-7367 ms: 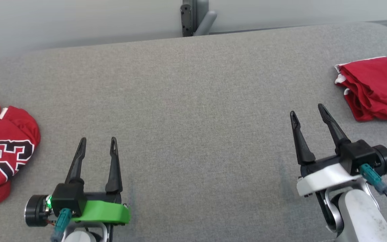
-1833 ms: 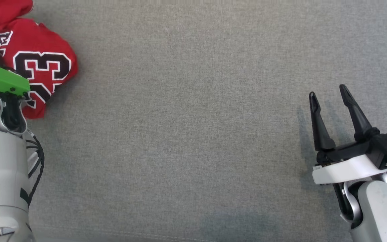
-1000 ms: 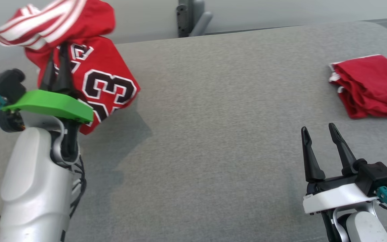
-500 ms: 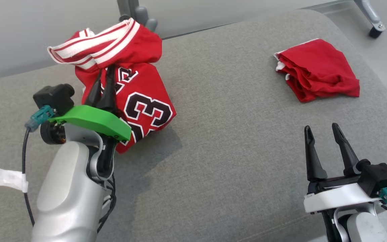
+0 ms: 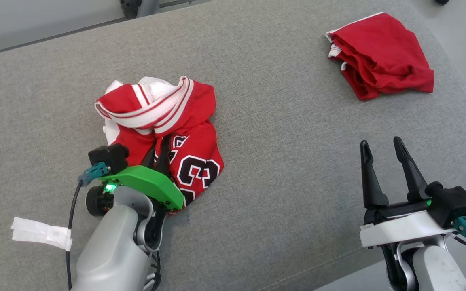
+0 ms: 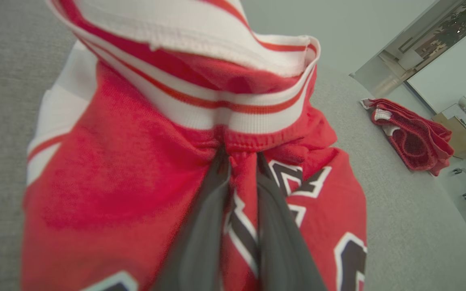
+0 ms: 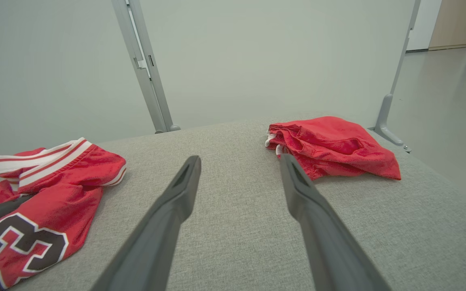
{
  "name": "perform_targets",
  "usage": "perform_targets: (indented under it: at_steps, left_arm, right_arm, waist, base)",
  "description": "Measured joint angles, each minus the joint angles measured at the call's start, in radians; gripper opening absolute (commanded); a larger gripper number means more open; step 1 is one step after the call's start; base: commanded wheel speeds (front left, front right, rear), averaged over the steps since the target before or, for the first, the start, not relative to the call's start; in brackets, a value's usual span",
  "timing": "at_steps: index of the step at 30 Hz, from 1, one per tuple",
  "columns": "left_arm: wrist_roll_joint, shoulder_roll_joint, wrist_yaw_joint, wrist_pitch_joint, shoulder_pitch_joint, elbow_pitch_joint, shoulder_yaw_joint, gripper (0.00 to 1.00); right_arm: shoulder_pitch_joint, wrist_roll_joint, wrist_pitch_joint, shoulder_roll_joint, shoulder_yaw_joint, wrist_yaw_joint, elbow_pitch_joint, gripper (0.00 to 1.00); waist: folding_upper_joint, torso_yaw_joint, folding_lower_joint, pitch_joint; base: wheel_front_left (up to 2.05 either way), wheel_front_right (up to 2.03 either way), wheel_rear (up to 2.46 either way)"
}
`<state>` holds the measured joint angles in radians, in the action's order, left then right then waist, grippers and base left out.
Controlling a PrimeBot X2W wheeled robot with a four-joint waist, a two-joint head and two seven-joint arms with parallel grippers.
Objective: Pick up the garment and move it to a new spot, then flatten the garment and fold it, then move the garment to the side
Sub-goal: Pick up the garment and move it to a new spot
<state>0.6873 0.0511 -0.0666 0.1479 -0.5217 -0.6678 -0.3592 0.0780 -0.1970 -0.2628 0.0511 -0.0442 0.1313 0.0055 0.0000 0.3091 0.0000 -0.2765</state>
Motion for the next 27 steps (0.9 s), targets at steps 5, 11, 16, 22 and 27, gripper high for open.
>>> perform_targets:
  at_steps: [5, 11, 16, 22, 27]
  left_arm:
    - [0.024, 0.000, -0.002, 0.020, 0.000, -0.024, -0.077, 1.00]
    - [0.003, -0.002, 0.023, 0.081, 0.002, -0.017, -0.111, 1.00]
    - [-0.055, 0.011, 0.049, 0.110, 0.040, 0.055, -0.086, 1.00]
    - [-0.157, 0.044, 0.076, 0.113, 0.193, 0.258, 0.065, 1.00]
    - [-0.262, 0.039, 0.078, 0.113, 0.349, 0.390, 0.193, 1.00]
  right_arm:
    - [0.006, 0.006, 0.000, -0.001, -0.013, 0.000, 0.008, 1.00]
    - [-0.008, 0.015, 0.000, -0.001, -0.028, 0.000, 0.016, 1.00]
    - [-0.033, 0.000, 0.000, -0.001, -0.039, 0.000, 0.018, 1.00]
    - [-0.054, -0.004, 0.000, -0.002, -0.068, 0.000, 0.026, 1.00]
    - [-0.082, -0.006, 0.000, -0.001, -0.073, 0.000, 0.024, 1.00]
  waist:
    - [0.0000, -0.008, 0.0000, 0.009]
    - [0.0000, -0.022, 0.0000, 0.054]
    - [0.0000, -0.047, 0.0000, 0.112]
    - [0.0000, -0.100, 0.0000, 0.171]
    - [0.0000, -0.150, 0.0000, 0.213]
  base:
    - [0.00, 0.00, 0.00]
    - [0.00, 0.00, 0.00]
    - [0.00, 0.00, 0.00]
    - [0.00, 0.00, 0.00]
    - [0.00, 0.00, 0.00]
